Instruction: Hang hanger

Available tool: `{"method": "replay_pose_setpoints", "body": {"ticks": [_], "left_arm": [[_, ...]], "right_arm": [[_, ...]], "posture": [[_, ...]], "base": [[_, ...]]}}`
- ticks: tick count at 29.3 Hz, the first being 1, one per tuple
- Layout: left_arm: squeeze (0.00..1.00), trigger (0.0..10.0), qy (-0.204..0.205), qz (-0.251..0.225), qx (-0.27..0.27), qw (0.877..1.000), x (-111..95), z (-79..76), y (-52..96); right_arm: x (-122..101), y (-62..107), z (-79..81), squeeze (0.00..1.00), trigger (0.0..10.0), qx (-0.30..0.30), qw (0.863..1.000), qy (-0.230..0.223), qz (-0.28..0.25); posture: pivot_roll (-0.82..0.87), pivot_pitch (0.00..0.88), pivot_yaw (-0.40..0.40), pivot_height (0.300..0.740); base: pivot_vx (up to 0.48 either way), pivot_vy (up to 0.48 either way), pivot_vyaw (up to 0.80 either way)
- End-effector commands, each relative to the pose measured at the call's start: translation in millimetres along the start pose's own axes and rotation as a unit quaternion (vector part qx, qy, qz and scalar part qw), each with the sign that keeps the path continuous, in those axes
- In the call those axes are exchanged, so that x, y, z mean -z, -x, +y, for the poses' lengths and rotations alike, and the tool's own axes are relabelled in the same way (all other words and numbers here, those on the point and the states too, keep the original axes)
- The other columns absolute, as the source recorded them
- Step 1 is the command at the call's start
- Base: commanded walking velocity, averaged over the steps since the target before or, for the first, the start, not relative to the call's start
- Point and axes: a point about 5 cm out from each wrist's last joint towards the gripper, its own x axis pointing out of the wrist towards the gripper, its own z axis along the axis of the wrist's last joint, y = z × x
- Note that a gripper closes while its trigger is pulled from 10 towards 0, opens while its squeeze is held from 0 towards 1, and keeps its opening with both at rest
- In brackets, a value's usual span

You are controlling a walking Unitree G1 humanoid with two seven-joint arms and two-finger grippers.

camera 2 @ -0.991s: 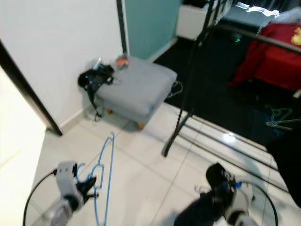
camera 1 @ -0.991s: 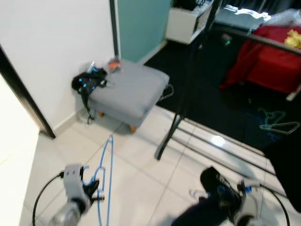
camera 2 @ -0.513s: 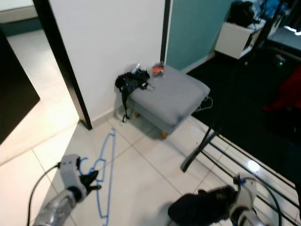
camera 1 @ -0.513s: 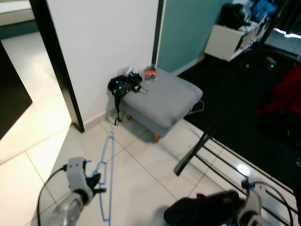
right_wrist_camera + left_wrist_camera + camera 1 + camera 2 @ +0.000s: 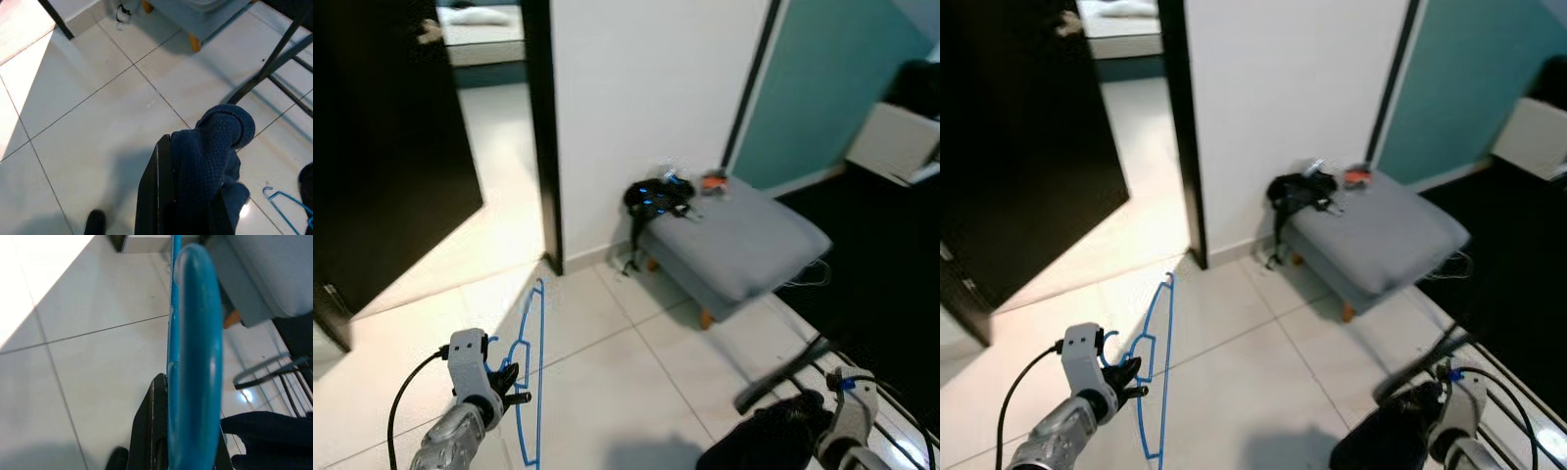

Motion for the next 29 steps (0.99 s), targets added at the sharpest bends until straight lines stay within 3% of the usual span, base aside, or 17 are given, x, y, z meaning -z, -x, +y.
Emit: {"method": "replay_pose_setpoints", "body": {"ticks": [1,6,11,16,21,29], "left_arm": [[0.0,10.0,0.004,-0.006,-0.001,1.0,-1,3.3,1.2],[0.0,10.0,-0.001,-0.002,0.0,1.0,0,11.2,5.4],[0.0,10.0,-0.012,0.0,0.006,1.0,0,22.7,13.1],[0.0,10.0,-0.016,0.002,0.012,1.0,1,27.2,17.2],[0.0,10.0,-0.015,0.008,0.013,1.0,6,30.1,20.9],[0.0,10.0,-0.014,0.035,0.027,0.999,23,38.9,33.5]], "right_arm": [[-2,-0.1,0.3,0.0,10.0,0.002,1.0,-0.002,-0.015],[2,2.9,1.9,0.0,10.0,-0.003,1.0,-0.001,-0.023],[6,3.8,16.7,0.0,10.0,-0.023,0.999,0.008,-0.038],[8,6.4,21.8,0.0,10.0,-0.033,0.998,0.014,-0.043],[13,10.7,20.4,0.0,10.0,-0.026,0.999,0.007,-0.045],[22,27.9,14.0,0.0,10.0,-0.026,0.999,0.008,-0.04]], "posture": [[0.05,0.003,-0.057,0.74],[0.04,0.031,-0.025,0.74],[0.05,0.069,-0.004,0.74],[0.05,0.071,0.01,0.74],[0.05,0.071,0.017,0.74],[0.04,0.144,0.003,0.74]], "base": [[0.0,0.0,0.8],[0.0,0.0,0.8],[0.0,0.0,0.8],[0.0,0.0,0.8],[0.0,0.0,0.8],[0.0,0.0,0.8]]}}
